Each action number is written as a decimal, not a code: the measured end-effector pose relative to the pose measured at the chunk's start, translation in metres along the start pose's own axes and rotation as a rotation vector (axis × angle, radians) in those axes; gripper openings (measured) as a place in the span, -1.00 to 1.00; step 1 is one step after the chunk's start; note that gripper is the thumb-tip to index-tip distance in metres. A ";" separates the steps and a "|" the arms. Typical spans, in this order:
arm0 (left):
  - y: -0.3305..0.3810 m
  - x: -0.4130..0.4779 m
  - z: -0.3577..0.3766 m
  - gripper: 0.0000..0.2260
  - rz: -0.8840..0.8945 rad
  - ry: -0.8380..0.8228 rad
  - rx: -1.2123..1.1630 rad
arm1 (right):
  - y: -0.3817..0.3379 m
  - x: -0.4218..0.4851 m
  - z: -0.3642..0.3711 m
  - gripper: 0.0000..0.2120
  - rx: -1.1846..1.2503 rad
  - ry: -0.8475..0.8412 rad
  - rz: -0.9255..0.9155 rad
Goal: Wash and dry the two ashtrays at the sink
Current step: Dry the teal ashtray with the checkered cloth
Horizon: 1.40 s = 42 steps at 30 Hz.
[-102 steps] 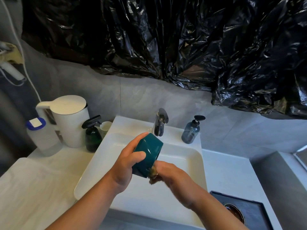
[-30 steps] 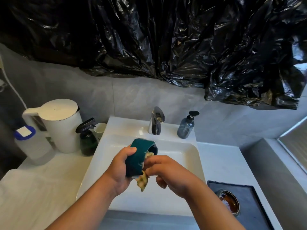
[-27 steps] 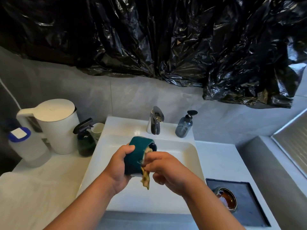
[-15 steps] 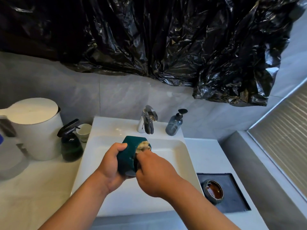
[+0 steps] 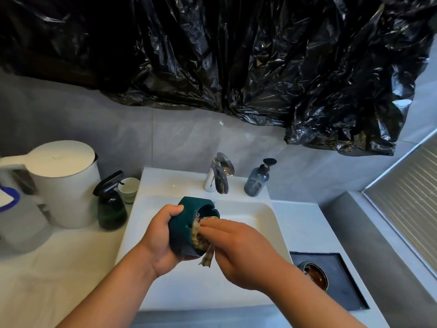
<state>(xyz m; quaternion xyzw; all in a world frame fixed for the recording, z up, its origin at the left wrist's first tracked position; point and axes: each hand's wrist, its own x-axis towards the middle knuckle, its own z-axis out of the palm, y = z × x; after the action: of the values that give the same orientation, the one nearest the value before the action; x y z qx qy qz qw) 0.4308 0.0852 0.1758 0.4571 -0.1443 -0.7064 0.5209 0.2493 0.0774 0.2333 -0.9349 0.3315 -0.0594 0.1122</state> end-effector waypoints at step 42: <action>-0.011 -0.026 0.027 -0.65 0.285 -0.104 0.271 | -0.015 0.004 0.005 -0.86 1.199 0.106 0.479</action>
<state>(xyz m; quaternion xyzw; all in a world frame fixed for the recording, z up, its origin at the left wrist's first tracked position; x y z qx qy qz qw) 0.4038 0.1047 0.1961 0.4610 -0.3281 -0.6223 0.5409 0.2621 0.0872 0.2326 -0.6058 0.4453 -0.2535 0.6087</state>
